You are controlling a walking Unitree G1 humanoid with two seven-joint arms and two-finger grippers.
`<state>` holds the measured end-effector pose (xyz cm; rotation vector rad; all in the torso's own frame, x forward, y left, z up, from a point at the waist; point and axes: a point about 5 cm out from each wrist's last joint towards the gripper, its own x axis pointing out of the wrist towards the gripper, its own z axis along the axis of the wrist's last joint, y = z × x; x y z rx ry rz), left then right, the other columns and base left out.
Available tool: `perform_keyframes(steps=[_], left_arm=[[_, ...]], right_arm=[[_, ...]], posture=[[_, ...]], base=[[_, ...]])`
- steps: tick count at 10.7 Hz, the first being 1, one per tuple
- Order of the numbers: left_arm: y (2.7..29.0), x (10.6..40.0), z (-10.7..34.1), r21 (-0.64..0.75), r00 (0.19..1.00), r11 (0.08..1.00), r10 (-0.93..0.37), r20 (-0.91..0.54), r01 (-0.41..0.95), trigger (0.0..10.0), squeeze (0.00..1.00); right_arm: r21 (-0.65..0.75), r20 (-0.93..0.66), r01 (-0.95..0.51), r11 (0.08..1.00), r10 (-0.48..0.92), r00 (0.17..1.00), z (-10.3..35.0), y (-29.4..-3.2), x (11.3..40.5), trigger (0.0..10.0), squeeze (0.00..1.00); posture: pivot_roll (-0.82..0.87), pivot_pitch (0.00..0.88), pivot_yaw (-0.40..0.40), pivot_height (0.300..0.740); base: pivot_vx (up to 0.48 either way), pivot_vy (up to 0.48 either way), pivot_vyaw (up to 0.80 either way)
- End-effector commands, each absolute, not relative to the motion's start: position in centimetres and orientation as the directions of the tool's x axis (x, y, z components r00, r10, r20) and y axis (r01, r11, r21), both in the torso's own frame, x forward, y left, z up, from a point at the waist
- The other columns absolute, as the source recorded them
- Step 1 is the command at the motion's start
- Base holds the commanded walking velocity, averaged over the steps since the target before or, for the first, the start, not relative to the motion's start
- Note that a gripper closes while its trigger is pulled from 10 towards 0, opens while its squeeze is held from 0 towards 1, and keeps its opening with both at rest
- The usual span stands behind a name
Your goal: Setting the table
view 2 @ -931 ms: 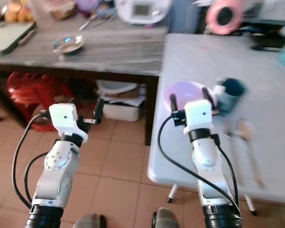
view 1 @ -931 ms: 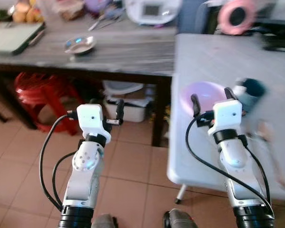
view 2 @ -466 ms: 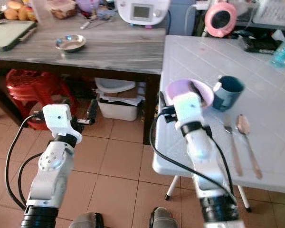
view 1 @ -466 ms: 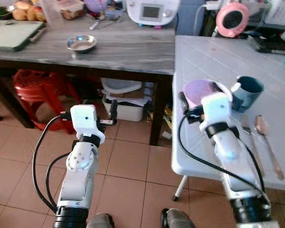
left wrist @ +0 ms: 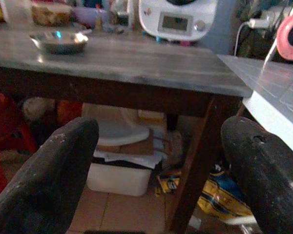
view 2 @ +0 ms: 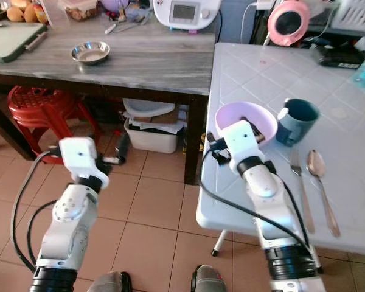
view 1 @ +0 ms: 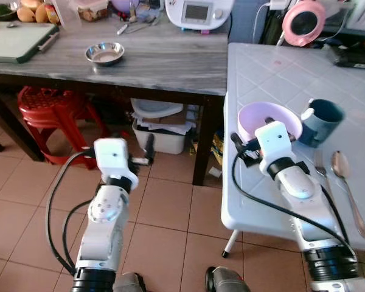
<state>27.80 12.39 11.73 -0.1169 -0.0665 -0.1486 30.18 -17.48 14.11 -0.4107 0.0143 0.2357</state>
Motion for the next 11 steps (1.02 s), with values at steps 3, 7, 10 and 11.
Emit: perform_keyframes(steps=[3, 7, 10, 11], left_arm=[[12.0, 27.7, 11.5, -0.120, 0.984, 0.978, -0.168, 0.050, 0.173, 10.0, 0.00], [11.8, 27.5, 11.2, -0.122, 0.982, 0.974, -0.189, 0.028, 0.191, 10.0, 0.00], [11.6, 27.5, 11.1, -0.122, 0.978, 0.971, -0.207, 0.012, 0.207, 10.0, 0.00], [11.5, 27.5, 11.0, -0.122, 0.978, 0.970, -0.210, 0.010, 0.210, 10.0, 0.00]], right_arm=[[-0.393, -0.138, -0.297, 0.870, 0.264, 0.955, 13.6, -17.8, 30.1, 10.0, 0.00], [-0.390, -0.259, -0.398, 0.831, 0.316, 0.913, 13.4, -18.7, 30.3, 0.0, 0.00], [-0.382, -0.321, -0.423, 0.822, 0.311, 0.894, 12.8, -19.3, 30.0, 0.0, 0.00], [-0.379, -0.331, -0.426, 0.822, 0.309, 0.891, 12.7, -19.4, 29.9, 0.0, 0.00]], posture=[[-0.09, 0.122, 0.023, 0.740], [-0.08, 0.122, 0.023, 0.740], [-0.08, 0.122, 0.026, 0.740], [-0.08, 0.121, 0.028, 0.740]], base=[[0.000, 0.000, 0.00], [0.000, 0.000, 0.00], [0.000, 0.000, 0.00], [0.000, 0.000, 0.00]])
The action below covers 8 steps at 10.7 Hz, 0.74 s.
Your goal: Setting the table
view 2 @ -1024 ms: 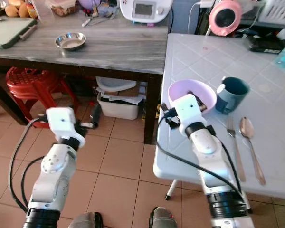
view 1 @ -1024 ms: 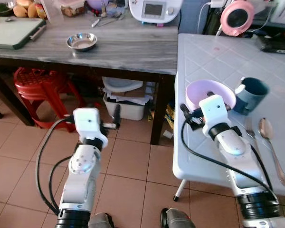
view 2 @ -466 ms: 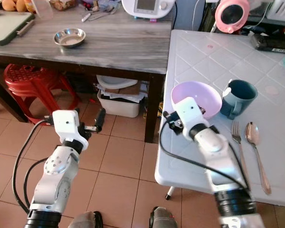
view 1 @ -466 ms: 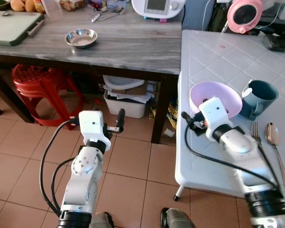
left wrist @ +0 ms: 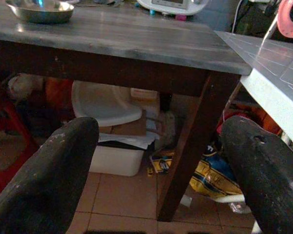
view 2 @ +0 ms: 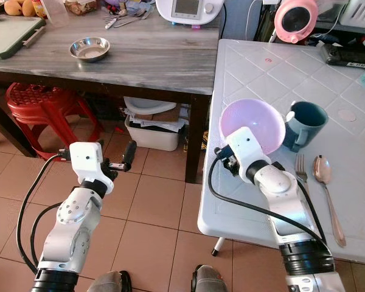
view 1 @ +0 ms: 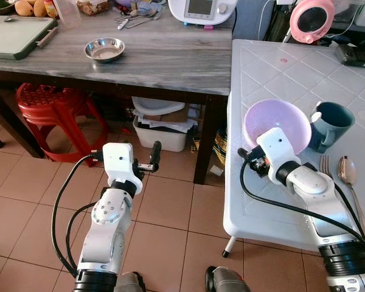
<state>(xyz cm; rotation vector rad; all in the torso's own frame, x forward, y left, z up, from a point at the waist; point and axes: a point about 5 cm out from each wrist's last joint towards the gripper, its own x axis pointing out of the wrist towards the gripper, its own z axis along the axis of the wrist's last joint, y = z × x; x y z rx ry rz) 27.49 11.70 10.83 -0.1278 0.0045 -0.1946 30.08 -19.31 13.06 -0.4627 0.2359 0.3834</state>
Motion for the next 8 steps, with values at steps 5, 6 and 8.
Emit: perform_keyframes(steps=[5, 6, 8], left_arm=[[10.9, 27.2, 11.3, -0.158, 0.955, 0.942, -0.294, 0.033, 0.295, 10.0, 0.00], [10.5, 26.9, 11.4, -0.185, 0.938, 0.920, -0.344, 0.044, 0.346, 10.0, 0.00], [9.7, 26.3, 11.6, -0.181, 0.894, 0.876, -0.444, 0.063, 0.448, 10.0, 0.00]], right_arm=[[-0.362, -0.349, -0.433, 0.825, 0.311, 0.884, 12.3, -19.3, 29.7, 0.0, 0.00], [-0.364, -0.351, -0.435, 0.824, 0.312, 0.883, 12.2, -19.2, 29.7, 0.0, 0.00], [-0.362, -0.358, -0.446, 0.818, 0.319, 0.877, 11.9, -19.1, 29.5, 0.0, 0.00]], posture=[[-0.08, 0.116, 0.031, 0.740], [-0.08, 0.116, 0.031, 0.740], [-0.08, 0.116, 0.030, 0.740]], base=[[0.000, 0.000, 0.00], [0.000, 0.000, 0.00], [0.000, 0.000, 0.00]])
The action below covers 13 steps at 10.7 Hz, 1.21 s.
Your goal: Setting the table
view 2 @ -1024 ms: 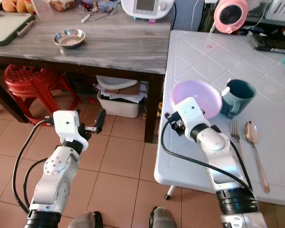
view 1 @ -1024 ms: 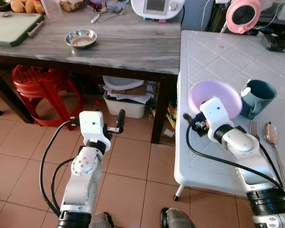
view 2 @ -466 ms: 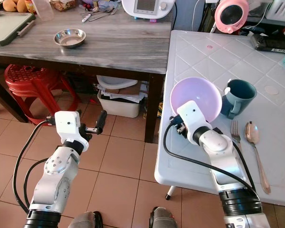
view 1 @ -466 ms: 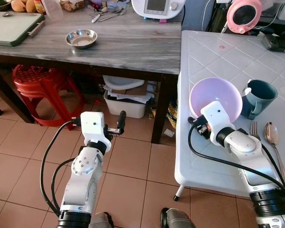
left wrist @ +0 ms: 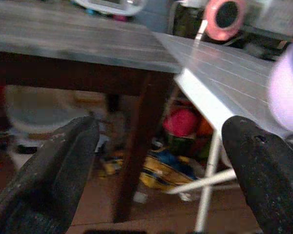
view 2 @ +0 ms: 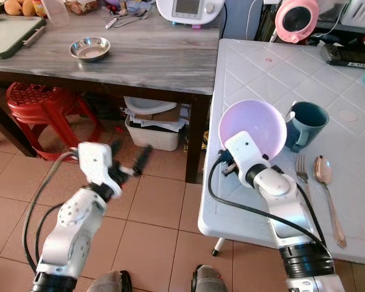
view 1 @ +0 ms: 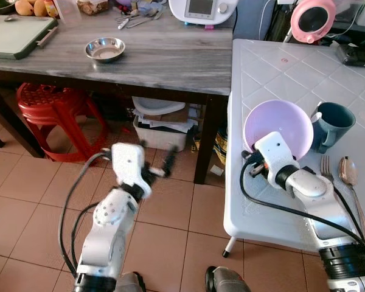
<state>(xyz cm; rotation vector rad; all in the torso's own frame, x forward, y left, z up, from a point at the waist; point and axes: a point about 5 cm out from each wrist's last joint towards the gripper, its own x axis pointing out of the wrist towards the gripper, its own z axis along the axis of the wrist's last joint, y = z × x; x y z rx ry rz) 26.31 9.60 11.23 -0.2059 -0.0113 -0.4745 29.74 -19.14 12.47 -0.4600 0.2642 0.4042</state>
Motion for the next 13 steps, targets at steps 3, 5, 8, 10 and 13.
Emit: perform_keyframes(steps=[3, 5, 8, 10, 13], left_arm=[[9.6, 26.2, 11.5, -0.159, 0.867, 0.853, -0.493, 0.066, 0.497, 10.0, 0.00], [10.0, 26.3, 11.5, -0.158, 0.878, 0.864, -0.474, 0.063, 0.477, 10.0, 0.00], [10.2, 26.4, 11.4, -0.169, 0.885, 0.869, -0.462, 0.059, 0.465, 10.0, 0.00], [10.5, 26.7, 11.5, -0.160, 0.892, 0.878, -0.448, 0.062, 0.452, 10.0, 0.00], [11.1, 27.1, 11.5, -0.158, 0.913, 0.899, -0.404, 0.062, 0.409, 10.0, 0.00]], right_arm=[[-0.373, -0.343, -0.467, 0.802, 0.348, 0.872, 12.5, -18.5, 29.6, 0.0, 0.00], [-0.376, -0.340, -0.468, 0.800, 0.350, 0.873, 12.3, -18.4, 29.5, 0.0, 0.00], [-0.384, -0.325, -0.451, 0.806, 0.339, 0.883, 12.5, -18.4, 29.6, 0.0, 0.00], [-0.401, -0.267, -0.405, 0.821, 0.318, 0.909, 13.1, -18.4, 29.9, 0.0, 0.00], [-0.400, -0.069, -0.281, 0.872, 0.277, 0.958, 15.5, -18.1, 30.6, 0.0, 0.00]], posture=[[-0.08, 0.119, 0.029, 0.740], [-0.08, 0.119, 0.027, 0.740], [-0.08, 0.124, 0.026, 0.740], [-0.08, 0.124, 0.028, 0.740], [-0.08, 0.123, 0.026, 0.740]], base=[[0.000, 0.000, 0.00], [0.000, 0.000, 0.00], [0.000, 0.303, 0.00], [0.000, 0.469, 0.00], [0.000, 0.467, 0.00]])
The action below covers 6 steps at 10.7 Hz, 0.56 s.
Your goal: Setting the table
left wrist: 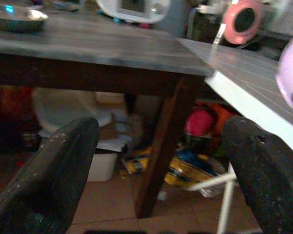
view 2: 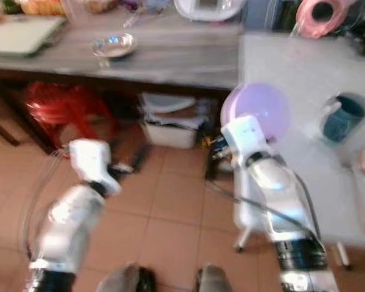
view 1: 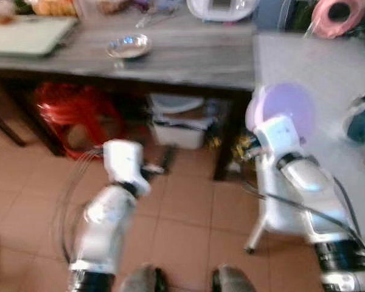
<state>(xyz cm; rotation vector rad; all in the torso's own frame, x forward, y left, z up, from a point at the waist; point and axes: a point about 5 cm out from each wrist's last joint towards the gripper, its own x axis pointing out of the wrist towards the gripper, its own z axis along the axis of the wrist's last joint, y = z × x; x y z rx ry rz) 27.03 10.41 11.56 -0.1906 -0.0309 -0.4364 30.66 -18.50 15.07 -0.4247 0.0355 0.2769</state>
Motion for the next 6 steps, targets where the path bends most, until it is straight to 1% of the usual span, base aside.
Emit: perform_keyframes(steps=[1, 2, 3, 4, 6], left_arm=[[11.1, 27.2, 11.6, -0.142, 0.914, 0.903, -0.400, 0.067, 0.405, 10.0, 0.00], [11.2, 27.2, 11.6, -0.127, 0.916, 0.907, -0.395, 0.071, 0.401, 10.0, 0.00], [11.4, 27.4, 11.7, -0.097, 0.925, 0.920, -0.374, 0.073, 0.380, 10.0, 0.00], [11.5, 27.5, 11.8, -0.088, 0.928, 0.925, -0.364, 0.078, 0.370, 10.0, 0.00], [12.2, 28.1, 12.0, -0.087, 0.949, 0.947, -0.302, 0.085, 0.309, 10.0, 0.00]], right_arm=[[-0.399, -0.038, -0.260, 0.880, 0.267, 0.963, 15.7, -18.0, 30.7, 0.0, 0.00], [-0.394, -0.024, -0.254, 0.883, 0.267, 0.963, 15.7, -17.7, 30.6, 0.5, 0.00], [-0.388, -0.004, -0.237, 0.891, 0.255, 0.967, 15.6, -17.4, 30.4, 10.0, 0.00], [-0.378, 0.008, -0.234, 0.896, 0.256, 0.967, 15.6, -17.3, 30.3, 10.0, 0.00], [-0.366, 0.062, -0.223, 0.903, 0.263, 0.963, 16.0, -16.9, 30.0, 10.0, 0.00]], posture=[[-0.09, 0.123, 0.025, 0.740], [-0.09, 0.124, 0.026, 0.740], [-0.09, 0.122, 0.026, 0.740], [-0.09, 0.122, 0.026, 0.740], [-0.08, 0.123, 0.030, 0.740]], base=[[0.000, 0.472, 0.00], [0.000, 0.472, 0.00], [0.000, 0.465, 0.00], [0.000, 0.446, 0.00], [0.313, 0.362, 0.00]])
